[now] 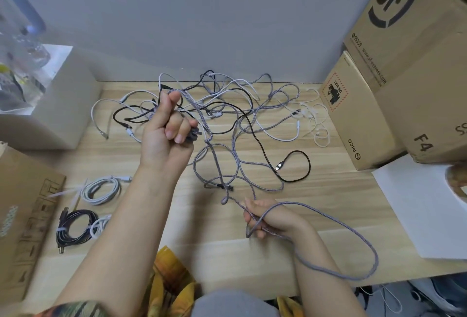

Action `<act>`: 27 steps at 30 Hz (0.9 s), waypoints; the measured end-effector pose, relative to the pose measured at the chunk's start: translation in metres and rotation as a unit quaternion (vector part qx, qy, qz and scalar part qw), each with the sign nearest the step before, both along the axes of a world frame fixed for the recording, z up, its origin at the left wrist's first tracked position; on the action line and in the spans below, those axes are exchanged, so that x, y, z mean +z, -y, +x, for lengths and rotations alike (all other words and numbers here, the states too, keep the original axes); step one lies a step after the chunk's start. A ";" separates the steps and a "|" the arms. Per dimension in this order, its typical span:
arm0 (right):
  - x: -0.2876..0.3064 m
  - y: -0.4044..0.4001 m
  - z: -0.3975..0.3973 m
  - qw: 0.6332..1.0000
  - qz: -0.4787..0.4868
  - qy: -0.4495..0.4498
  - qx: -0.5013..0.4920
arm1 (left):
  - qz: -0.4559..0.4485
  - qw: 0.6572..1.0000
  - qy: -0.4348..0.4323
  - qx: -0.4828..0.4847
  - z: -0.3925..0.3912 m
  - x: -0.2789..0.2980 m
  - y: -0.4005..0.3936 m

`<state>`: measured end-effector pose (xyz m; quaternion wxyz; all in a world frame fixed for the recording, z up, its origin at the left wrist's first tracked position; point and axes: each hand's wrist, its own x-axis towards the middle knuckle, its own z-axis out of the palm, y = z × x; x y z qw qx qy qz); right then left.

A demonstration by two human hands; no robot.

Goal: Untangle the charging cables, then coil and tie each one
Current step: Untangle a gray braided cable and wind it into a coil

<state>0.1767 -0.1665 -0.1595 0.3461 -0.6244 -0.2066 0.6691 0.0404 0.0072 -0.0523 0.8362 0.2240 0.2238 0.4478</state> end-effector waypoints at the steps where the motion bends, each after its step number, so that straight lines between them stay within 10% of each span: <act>1: 0.003 0.004 0.000 0.998 0.023 -0.058 -0.025 | -0.008 1.000 0.002 0.007 -0.001 -0.001 -0.002; 4: -0.003 0.010 0.006 0.958 0.159 -0.208 -0.117 | -0.032 0.999 0.008 0.031 -0.005 -0.005 -0.006; 6: -0.006 0.011 0.011 0.920 0.288 -0.132 -0.232 | -0.036 0.999 0.001 0.032 -0.006 -0.005 -0.006; 12: -0.014 -0.003 0.014 0.925 0.032 -0.129 -0.357 | -0.028 0.997 -0.063 0.023 0.001 0.000 0.004; 22: -0.020 -0.027 -0.010 0.964 0.038 0.212 -0.154 | -0.020 0.995 -0.095 0.009 0.006 -0.002 0.011; 27: -0.019 -0.027 -0.019 0.967 0.067 0.228 -0.087 | -0.013 0.994 -0.100 0.029 0.001 -0.003 0.006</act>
